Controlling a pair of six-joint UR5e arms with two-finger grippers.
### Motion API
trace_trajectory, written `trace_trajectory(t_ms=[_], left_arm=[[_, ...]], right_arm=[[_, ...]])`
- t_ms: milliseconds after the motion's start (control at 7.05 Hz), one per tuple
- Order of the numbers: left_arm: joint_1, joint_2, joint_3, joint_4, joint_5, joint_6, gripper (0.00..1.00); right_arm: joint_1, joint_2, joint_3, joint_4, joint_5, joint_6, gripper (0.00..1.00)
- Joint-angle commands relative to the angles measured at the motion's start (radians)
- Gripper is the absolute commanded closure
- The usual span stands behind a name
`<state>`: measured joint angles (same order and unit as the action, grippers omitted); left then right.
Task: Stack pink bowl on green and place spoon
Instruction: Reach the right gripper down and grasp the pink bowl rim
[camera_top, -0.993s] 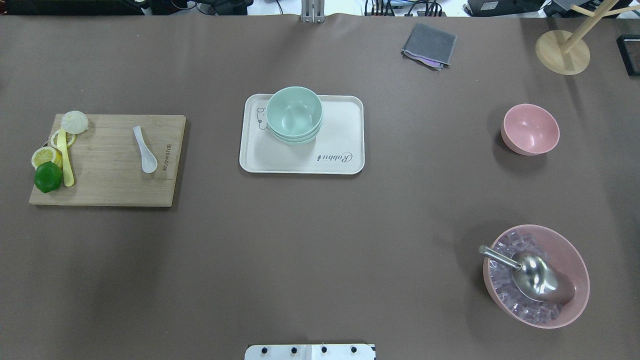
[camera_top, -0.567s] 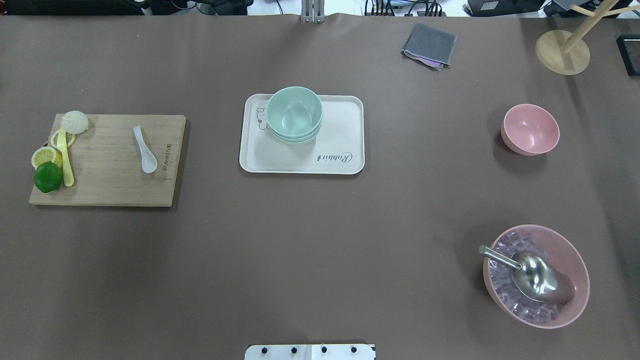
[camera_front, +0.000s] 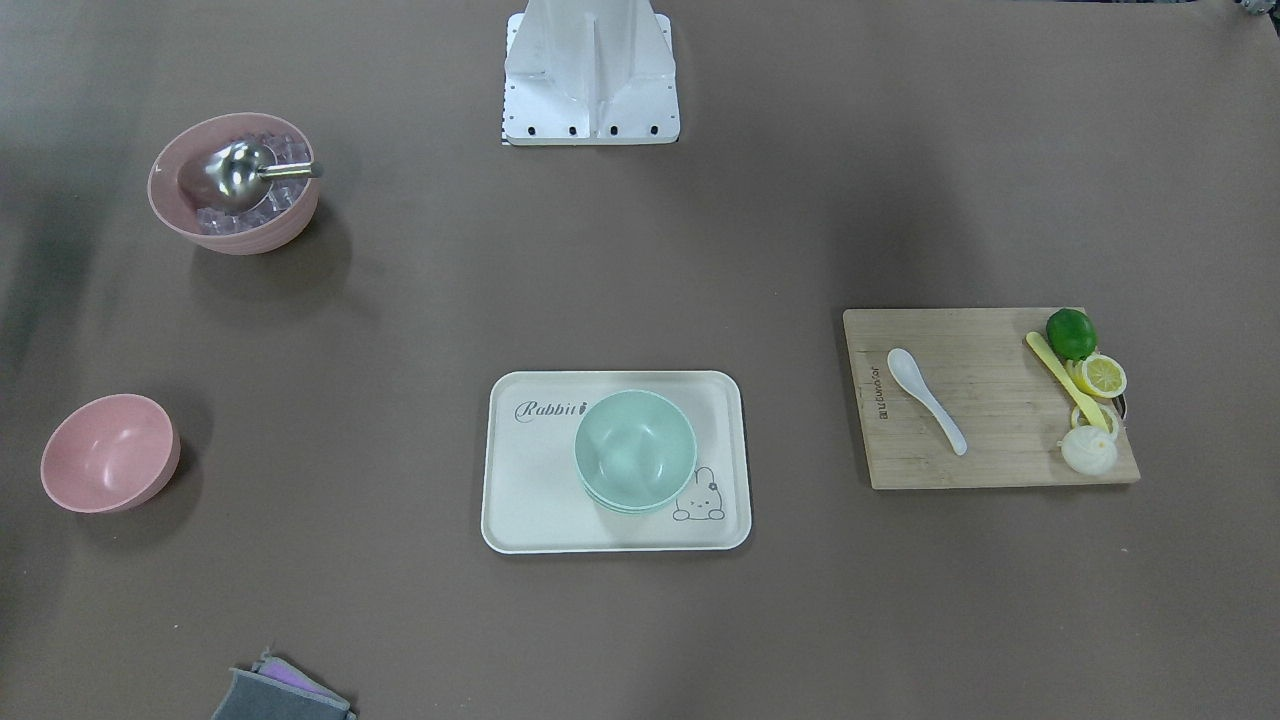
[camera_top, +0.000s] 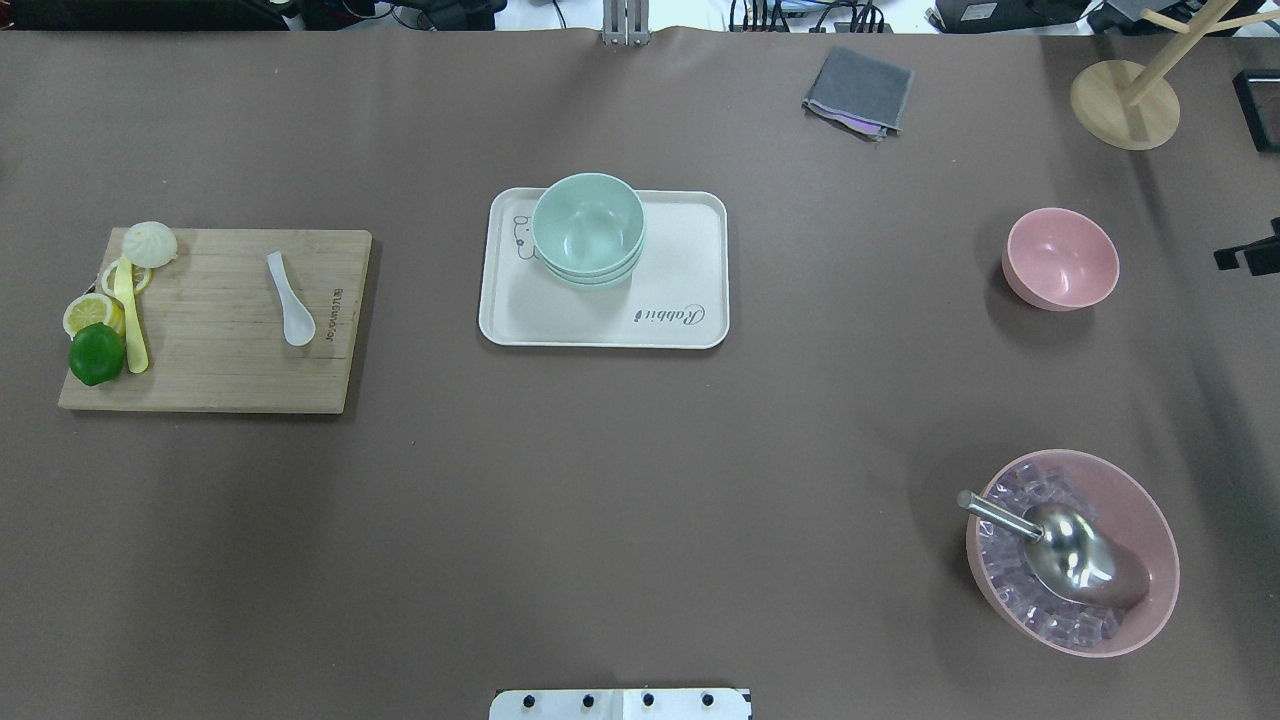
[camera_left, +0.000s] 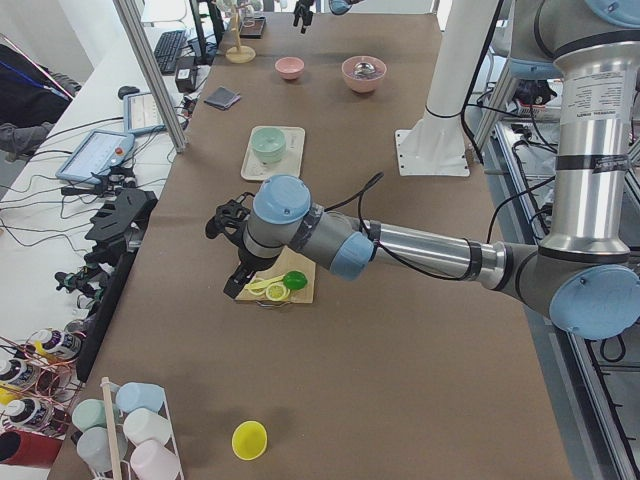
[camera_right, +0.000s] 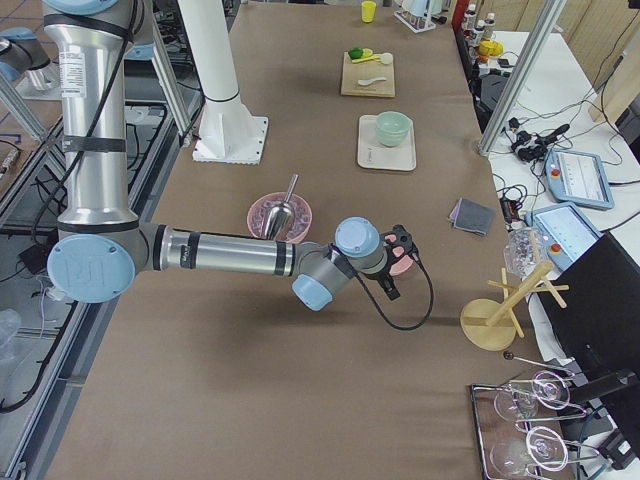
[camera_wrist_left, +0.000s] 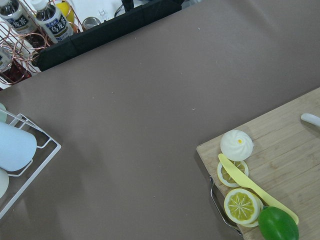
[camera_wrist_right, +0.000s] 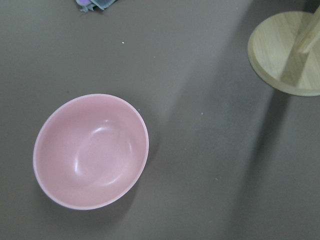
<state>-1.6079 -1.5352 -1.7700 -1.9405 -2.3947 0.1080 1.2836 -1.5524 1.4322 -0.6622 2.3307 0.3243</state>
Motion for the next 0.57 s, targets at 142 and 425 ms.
trace_trajectory(t_ms=[142,425], left_arm=[[-0.001,0.021,-0.003,-0.026,-0.001,-0.001,0.01],[0.000,0.026,-0.002,-0.026,-0.001,0.001,0.01]], right_arm=[[-0.153,0.109,-0.079,0.006,-0.103,0.376,0.00],[-0.190,0.113,-0.110,0.009,-0.179,0.421,0.17]])
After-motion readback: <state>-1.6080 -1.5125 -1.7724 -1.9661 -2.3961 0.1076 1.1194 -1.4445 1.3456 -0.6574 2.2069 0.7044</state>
